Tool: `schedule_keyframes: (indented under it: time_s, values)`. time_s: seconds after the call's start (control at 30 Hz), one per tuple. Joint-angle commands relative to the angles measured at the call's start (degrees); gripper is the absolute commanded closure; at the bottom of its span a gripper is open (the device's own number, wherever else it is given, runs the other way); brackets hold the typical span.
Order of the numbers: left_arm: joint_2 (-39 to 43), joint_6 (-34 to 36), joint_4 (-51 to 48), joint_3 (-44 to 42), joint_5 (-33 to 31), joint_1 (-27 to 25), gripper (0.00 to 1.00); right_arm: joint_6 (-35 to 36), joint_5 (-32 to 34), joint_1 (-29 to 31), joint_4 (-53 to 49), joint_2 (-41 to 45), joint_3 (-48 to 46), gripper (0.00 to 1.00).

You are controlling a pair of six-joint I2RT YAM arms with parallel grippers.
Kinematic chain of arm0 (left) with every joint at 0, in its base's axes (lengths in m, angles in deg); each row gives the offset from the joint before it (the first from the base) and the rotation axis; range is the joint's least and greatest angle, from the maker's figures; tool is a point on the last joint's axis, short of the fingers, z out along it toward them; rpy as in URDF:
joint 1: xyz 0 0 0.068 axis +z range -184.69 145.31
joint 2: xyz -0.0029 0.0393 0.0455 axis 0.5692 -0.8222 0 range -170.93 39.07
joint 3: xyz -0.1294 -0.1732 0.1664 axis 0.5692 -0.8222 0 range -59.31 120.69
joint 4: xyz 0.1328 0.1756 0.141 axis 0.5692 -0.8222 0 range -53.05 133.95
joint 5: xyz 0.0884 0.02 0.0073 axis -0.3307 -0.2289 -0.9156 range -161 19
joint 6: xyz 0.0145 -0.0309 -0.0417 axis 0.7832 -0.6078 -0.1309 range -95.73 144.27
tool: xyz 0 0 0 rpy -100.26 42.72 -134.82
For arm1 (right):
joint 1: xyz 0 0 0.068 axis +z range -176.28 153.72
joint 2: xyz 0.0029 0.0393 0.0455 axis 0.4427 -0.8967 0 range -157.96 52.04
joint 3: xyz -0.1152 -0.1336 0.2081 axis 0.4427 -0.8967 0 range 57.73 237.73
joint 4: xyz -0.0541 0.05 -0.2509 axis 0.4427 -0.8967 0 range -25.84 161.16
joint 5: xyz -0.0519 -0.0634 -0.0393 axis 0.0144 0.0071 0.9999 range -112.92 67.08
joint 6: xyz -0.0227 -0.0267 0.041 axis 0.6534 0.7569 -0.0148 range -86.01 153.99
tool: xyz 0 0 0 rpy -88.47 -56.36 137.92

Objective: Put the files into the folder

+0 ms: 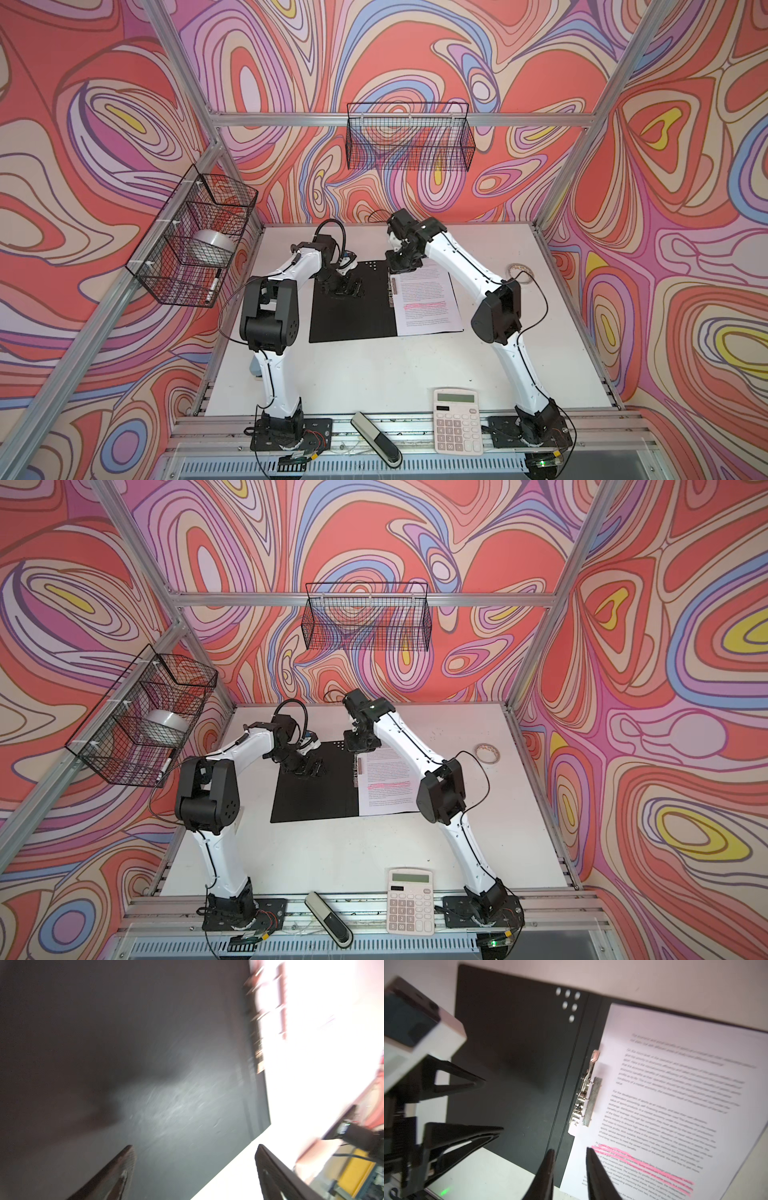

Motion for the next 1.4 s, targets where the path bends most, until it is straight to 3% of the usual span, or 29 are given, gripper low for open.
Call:
schedule_keyframes:
  time_s: [0.0, 0.17, 0.4, 0.6, 1.37]
  values:
    - [-3.1, -2.6, 1.5, 5.0, 7.3, -1.3, 0.1, -4.0, -4.1, -3.4, 6.3, 3.9, -4.1, 0.72]
    - [-6.8, -5.3, 2.9, 10.5, 7.9, -3.7, 0.1, -4.0, -5.0, -4.3, 6.1, 3.5, -4.4, 0.73]
    - [-12.3, -9.8, 8.6, 14.8, 13.7, -5.3, 0.11, -4.2, -4.6, -4.3, 7.6, 5.3, -8.3, 0.74]
    - [-17.6, -12.1, 11.1, 19.1, 15.8, -5.6, 0.12, -5.6, -3.8, -4.6, 12.2, 10.3, -15.9, 0.74]
    - [-25.3, -23.4, 23.6, 23.2, 26.4, -6.7, 0.14, -5.6, -1.8, -4.8, 14.5, 19.8, -28.0, 0.74]
